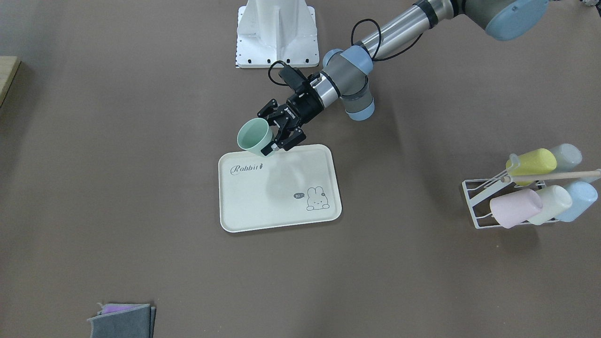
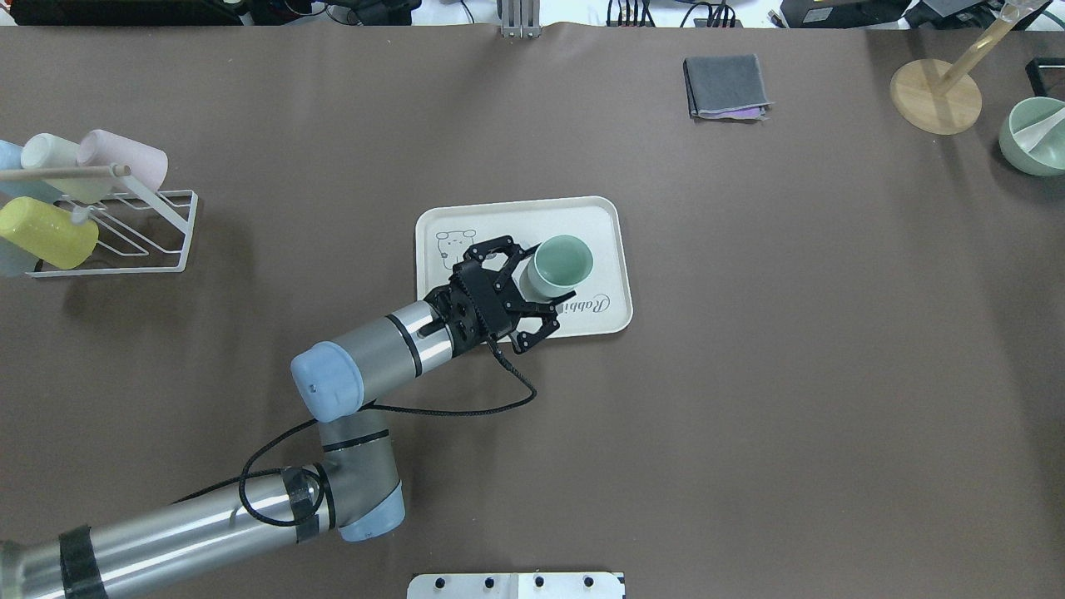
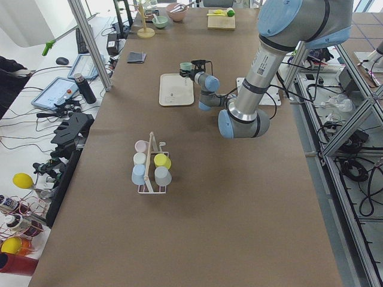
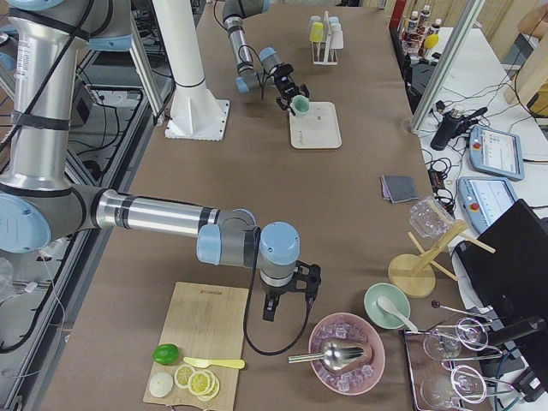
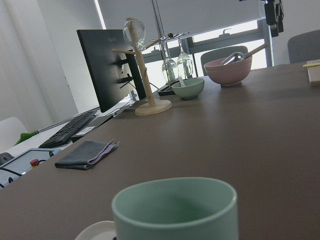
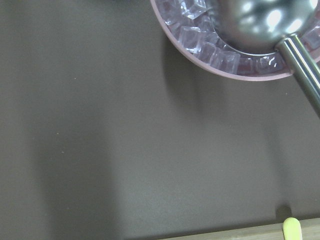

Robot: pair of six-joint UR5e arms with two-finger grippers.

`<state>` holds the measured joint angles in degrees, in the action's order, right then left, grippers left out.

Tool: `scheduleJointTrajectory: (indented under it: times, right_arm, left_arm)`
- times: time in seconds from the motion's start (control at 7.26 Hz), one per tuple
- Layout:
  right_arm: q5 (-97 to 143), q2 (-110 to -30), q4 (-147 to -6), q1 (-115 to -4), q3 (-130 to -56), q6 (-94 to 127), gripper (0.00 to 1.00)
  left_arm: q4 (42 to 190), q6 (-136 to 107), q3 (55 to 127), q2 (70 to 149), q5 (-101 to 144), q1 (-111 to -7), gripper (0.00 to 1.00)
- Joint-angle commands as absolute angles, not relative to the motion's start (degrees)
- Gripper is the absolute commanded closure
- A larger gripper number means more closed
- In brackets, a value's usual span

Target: Pick up and place green cup on tray

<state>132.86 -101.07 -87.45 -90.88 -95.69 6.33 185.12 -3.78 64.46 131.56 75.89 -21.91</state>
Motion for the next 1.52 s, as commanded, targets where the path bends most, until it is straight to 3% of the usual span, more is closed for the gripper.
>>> scheduleJointTrajectory:
  times: [0.0,1.38]
  right_arm:
    - [133.94,-101.25,-87.45,-90.88,-95.71,6.33,0.0]
    - [133.86,-101.25,-87.36,-90.88,-95.98,6.24,0.0]
  left_arm:
    - [185.1,-3.87,61.79,132.98,76.38,-25.22,0.91]
    - [185.54,-8.88,54.84,134.74,77.26,-25.4,0.9]
